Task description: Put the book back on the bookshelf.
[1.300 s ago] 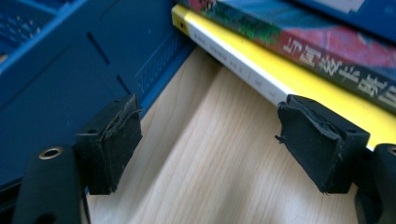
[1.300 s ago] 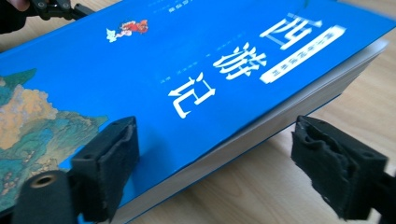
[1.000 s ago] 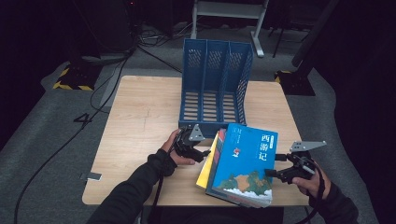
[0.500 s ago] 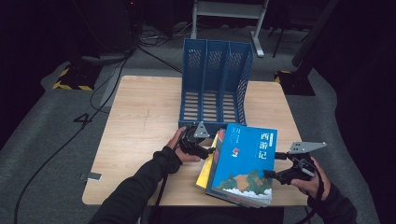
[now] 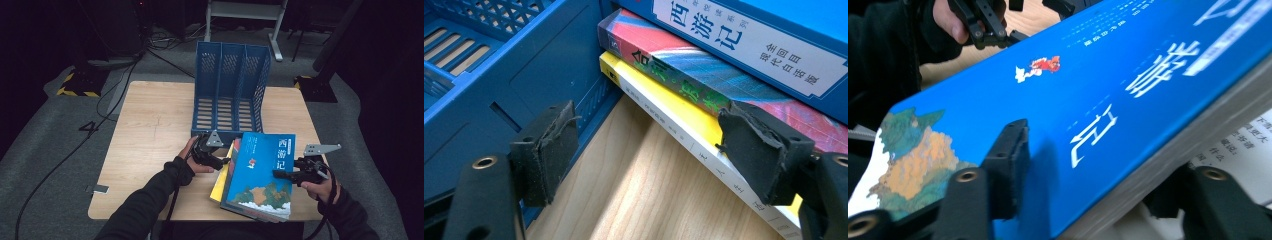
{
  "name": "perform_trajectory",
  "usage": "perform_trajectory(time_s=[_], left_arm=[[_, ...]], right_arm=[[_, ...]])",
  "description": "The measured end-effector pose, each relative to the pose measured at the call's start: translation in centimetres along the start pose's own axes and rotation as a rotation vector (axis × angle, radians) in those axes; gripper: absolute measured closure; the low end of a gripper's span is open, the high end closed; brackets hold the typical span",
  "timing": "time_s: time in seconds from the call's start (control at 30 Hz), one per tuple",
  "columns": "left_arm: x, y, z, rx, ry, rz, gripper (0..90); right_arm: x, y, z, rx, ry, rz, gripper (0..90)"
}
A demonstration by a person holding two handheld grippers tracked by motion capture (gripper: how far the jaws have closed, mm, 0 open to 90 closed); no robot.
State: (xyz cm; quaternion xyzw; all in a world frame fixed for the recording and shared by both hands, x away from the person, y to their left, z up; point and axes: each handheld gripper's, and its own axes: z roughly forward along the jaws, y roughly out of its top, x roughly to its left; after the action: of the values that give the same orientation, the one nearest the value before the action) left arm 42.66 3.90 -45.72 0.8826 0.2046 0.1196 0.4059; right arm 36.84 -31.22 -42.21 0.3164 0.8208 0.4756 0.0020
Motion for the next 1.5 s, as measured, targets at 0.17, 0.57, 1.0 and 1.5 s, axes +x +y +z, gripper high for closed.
perform_trajectory(time_s=[0.17, 0.57, 1.0, 1.5], left_arm=[[0.1, -0.1, 0.0, -0.001, -0.011, -0.004, 23.3], [0.4, -0.3, 0.1, -0.019, -0.045, -0.035, 23.7], [0.2, -0.9, -0.1, -0.030, -0.073, -0.053, 23.9], [1.7, -2.0, 0.8, -0.027, -0.029, -0.081, 28.8]], right_arm=[[0.0, 0.4, 0.3, -0.002, 0.009, -0.028, 49.4], [0.2, 0.7, 0.5, -0.033, 0.017, -0.055, 52.7], [1.2, 0.4, 1.2, -0.054, 0.028, -0.069, 55.5], [1.5, 2.0, 3.4, -0.034, 0.073, -0.137, 57.4]])
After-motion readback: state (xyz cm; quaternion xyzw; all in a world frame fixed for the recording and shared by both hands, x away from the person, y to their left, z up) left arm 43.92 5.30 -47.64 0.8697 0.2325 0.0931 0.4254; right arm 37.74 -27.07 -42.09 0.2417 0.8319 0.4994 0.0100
